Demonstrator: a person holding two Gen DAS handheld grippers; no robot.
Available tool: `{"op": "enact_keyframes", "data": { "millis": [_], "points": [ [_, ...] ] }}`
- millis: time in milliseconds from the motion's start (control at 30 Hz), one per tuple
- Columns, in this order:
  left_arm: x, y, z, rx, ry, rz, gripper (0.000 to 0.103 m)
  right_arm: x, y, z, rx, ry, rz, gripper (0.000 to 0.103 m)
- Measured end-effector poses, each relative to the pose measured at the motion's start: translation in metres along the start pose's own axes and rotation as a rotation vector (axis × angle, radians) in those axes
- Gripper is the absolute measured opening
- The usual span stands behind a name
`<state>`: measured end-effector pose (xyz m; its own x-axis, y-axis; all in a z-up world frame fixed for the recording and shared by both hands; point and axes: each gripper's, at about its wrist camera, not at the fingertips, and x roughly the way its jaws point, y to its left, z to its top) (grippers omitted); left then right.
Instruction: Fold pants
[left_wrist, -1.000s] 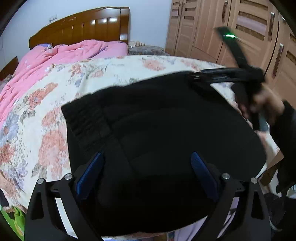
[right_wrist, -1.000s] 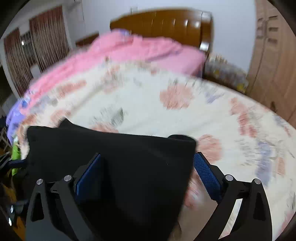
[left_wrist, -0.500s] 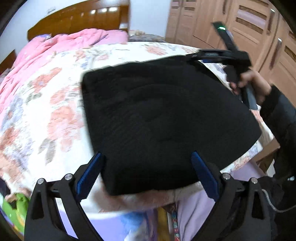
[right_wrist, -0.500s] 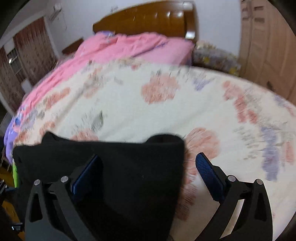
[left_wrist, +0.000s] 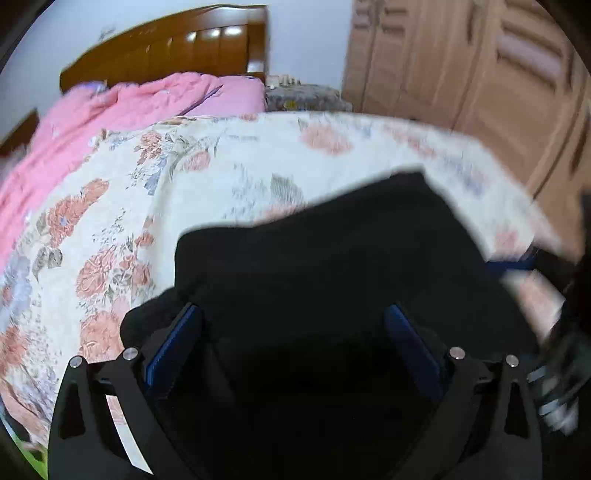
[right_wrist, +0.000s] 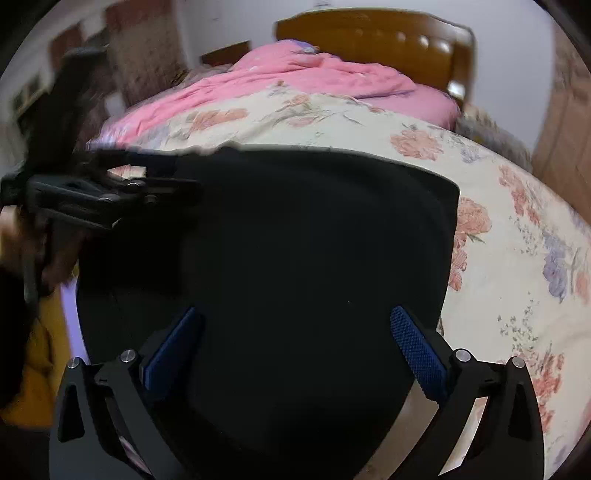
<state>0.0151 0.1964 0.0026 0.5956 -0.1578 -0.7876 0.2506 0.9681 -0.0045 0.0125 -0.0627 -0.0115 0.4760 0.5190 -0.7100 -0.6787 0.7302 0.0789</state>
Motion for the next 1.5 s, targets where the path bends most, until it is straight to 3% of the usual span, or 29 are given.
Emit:
{"op": "enact_keyframes", "data": {
  "millis": [100, 200, 367, 500, 667, 833, 867, 933, 967, 1133, 1233, 1333, 1433, 1500],
  "points": [
    [0.002, -0.002, -0.012, 0.023, -0.034, 0.019, 0.101, -0.002, 0.003, 0.001, -0.002, 0.024, -0.005, 0.099],
    [0.003, 0.005, -0.011, -0.001, -0.049, -0.02, 0.101, -0.003, 0.012, 0.0, -0.067, 0.031, -0.022, 0.099],
    [-0.001, 0.011, -0.014, -0.027, -0.101, -0.093, 0.101, 0.0, 0.005, -0.016, -0.006, -0.022, 0.033, 0.099],
    [0.0, 0.006, -0.013, -0.005, -0.094, -0.08, 0.101, -0.006, 0.002, 0.003, -0.008, 0.053, 0.052, 0.099],
    [0.0, 0.003, -0.015, 0.007, -0.101, -0.055, 0.101, -0.005, -0.06, 0.05, 0.23, -0.074, -0.002, 0.099],
    [0.0, -0.002, -0.016, 0.026, -0.108, -0.023, 0.101, 0.049, -0.093, 0.078, 0.346, 0.01, -0.04, 0.099],
    [0.0, -0.001, -0.017, 0.025, -0.11, -0.027, 0.101, 0.066, -0.1, 0.078, 0.355, 0.06, -0.09, 0.099],
    [0.0, 0.001, -0.017, 0.023, -0.113, -0.035, 0.101, 0.083, -0.111, 0.071, 0.402, 0.113, -0.057, 0.098],
    [0.0, 0.001, -0.017, 0.024, -0.114, -0.036, 0.101, 0.085, -0.116, 0.07, 0.427, 0.106, -0.036, 0.098],
    [-0.001, 0.003, -0.018, 0.016, -0.126, -0.043, 0.101, 0.06, -0.107, 0.074, 0.421, 0.012, -0.118, 0.098],
    [-0.001, 0.002, -0.019, 0.013, -0.131, -0.038, 0.101, 0.072, -0.107, 0.075, 0.356, 0.082, -0.2, 0.098],
    [-0.001, 0.0, -0.019, 0.017, -0.13, -0.025, 0.101, 0.072, -0.111, 0.07, 0.368, 0.08, -0.198, 0.098],
    [0.0, 0.0, -0.019, 0.018, -0.126, -0.019, 0.101, 0.046, -0.101, 0.07, 0.365, 0.007, -0.247, 0.098],
    [0.0, 0.0, -0.019, 0.018, -0.126, -0.018, 0.101, 0.019, -0.083, 0.067, 0.339, -0.07, -0.204, 0.098]
  ]
}}
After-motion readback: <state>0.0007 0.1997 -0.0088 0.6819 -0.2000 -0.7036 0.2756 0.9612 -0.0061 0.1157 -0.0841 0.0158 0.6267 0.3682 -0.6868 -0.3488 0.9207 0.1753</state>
